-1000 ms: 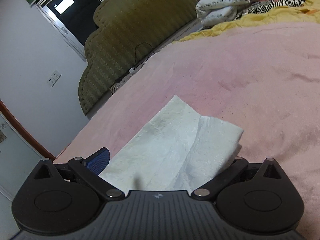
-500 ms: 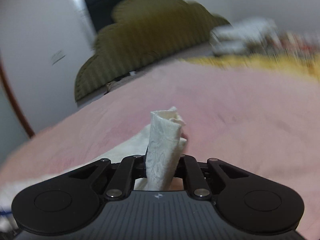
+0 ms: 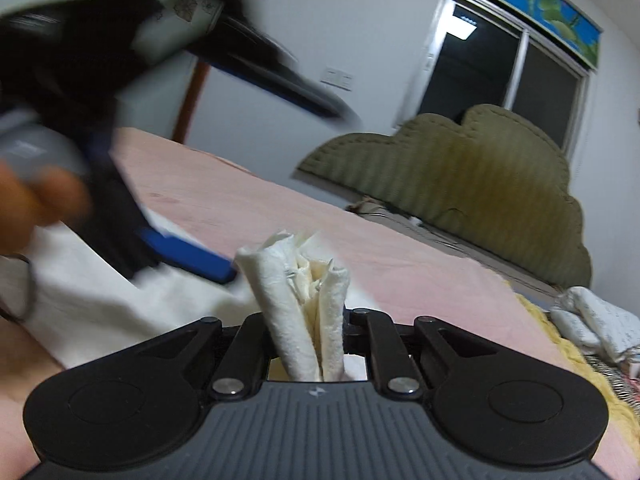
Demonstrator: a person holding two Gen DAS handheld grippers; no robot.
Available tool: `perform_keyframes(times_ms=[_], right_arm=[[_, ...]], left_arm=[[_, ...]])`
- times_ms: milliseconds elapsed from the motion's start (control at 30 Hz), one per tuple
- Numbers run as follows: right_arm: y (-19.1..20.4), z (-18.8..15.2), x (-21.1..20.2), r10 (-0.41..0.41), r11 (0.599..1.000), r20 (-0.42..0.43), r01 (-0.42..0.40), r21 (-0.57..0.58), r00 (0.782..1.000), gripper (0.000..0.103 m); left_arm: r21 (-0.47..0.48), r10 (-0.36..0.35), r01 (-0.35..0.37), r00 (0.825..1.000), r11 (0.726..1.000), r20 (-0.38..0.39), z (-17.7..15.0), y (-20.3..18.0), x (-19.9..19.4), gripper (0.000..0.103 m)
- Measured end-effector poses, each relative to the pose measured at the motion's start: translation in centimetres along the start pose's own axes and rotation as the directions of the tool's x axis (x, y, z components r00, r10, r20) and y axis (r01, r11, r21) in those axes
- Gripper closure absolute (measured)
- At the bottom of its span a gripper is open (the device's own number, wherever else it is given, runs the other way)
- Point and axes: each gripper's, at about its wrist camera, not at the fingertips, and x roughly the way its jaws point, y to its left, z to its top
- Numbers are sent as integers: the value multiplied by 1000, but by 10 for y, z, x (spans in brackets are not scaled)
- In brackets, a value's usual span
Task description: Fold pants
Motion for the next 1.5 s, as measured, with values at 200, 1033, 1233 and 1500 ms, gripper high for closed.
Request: perform_keyframes(times_ms=[200,1033,1233,1500], right_arm=[[26,6,-5,39,996,14,-38,-85,999,92],[85,50,7,493,835,-134,-511,-203,860,75],[-28,41,19,344,927,-136,-313,208,929,66],[11,42,-6,370,928,-117,-363,78,921,64]], left_arm=[[120,153,-157,987,980,41,17,-1,-17,88],[641,625,-712,646,286,439,14,-2,-86,77],[551,636,-804,550,225,542,10,-4,-111,45],[377,661,-856,515,355,546,17,-7,-162,44]])
